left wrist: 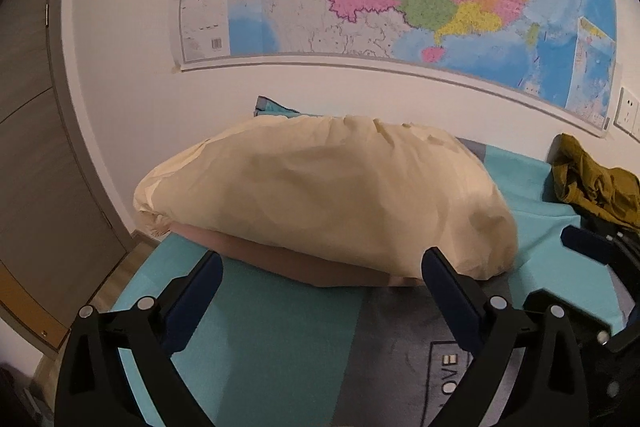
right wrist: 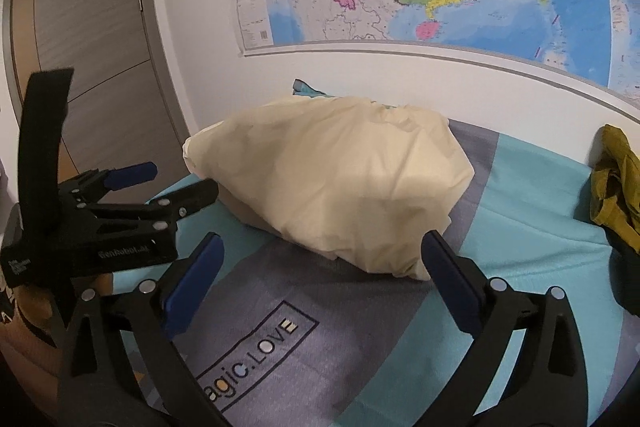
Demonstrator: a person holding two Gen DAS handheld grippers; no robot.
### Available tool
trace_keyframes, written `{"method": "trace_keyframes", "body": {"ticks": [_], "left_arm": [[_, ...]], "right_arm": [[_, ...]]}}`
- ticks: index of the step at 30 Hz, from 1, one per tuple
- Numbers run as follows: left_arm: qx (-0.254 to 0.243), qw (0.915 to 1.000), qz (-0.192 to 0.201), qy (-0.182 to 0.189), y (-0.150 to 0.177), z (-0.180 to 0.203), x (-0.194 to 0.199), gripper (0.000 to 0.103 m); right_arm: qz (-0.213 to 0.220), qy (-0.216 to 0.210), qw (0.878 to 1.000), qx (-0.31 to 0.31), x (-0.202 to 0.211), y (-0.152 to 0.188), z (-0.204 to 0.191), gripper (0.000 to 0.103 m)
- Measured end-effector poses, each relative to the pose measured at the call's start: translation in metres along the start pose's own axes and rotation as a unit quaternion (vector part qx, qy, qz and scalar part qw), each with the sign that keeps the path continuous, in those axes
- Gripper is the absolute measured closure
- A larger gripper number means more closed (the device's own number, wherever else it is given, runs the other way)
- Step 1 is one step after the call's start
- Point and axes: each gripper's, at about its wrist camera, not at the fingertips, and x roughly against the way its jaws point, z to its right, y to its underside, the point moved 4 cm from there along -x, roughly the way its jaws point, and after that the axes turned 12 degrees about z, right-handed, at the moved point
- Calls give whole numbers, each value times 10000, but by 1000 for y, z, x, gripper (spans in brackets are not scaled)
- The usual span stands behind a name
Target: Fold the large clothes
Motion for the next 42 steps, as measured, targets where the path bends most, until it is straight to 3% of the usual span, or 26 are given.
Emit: {"method": "trace_keyframes", "body": {"ticks": [42], "left_arm": [[-56, 9997, 110, -188, 9, 21, 44, 7]], "right_arm": [[219, -19, 9997, -43, 49, 10, -3, 6]]}}
